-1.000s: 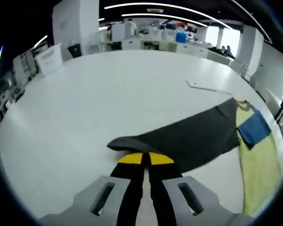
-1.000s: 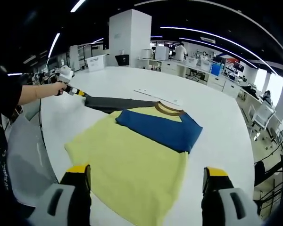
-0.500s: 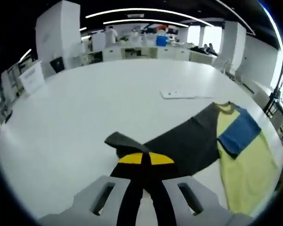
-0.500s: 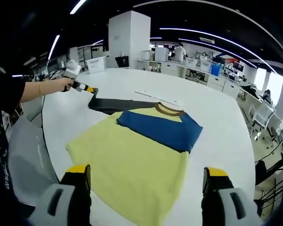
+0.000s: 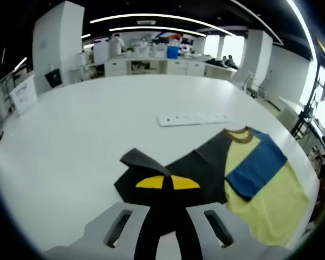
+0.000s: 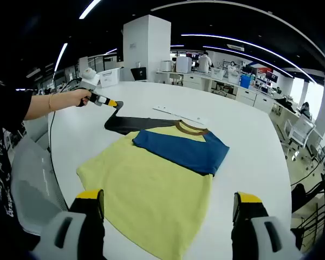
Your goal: Fold the garment on the visible template until the final outline fits inside the template.
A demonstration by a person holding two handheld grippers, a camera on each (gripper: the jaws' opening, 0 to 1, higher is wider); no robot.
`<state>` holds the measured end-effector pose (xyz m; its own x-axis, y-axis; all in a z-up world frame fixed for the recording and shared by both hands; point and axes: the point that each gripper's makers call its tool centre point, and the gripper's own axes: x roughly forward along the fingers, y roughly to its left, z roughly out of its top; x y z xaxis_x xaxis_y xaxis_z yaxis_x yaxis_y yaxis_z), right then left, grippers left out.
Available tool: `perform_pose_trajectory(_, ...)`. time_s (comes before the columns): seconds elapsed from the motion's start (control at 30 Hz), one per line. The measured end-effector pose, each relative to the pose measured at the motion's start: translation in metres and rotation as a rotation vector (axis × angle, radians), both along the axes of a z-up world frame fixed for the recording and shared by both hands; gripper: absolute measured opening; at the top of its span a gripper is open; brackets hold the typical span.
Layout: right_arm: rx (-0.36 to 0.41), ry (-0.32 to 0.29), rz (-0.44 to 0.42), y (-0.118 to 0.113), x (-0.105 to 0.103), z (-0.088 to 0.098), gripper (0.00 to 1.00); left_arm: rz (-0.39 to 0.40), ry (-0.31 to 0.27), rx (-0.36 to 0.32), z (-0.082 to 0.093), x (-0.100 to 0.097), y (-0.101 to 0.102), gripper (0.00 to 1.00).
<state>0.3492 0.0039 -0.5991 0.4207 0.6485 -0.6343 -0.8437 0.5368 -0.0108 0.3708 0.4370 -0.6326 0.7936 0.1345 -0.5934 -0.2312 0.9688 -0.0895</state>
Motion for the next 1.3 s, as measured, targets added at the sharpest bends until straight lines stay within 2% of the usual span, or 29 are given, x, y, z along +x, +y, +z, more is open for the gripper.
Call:
perform_pose_trajectory(0.33,0.0,0.011,0.006,-0.006,-0.006,0.001,0.99,-0.069,-0.005,0.011,0.004,0.022,-0.028,0.0)
perform_pose_trajectory(0.87,-0.031,0.016,0.057,-0.006,-0.012,-0.001,0.99,-0.234,-0.046,0.014,0.023,0.071,-0.099,0.0)
perform_pose_trajectory(1.3,-0.023,0.024,0.052,-0.014,-0.016,-0.002,0.99,-0.286,-0.054,-0.001,0.027,0.09,-0.129,0.0)
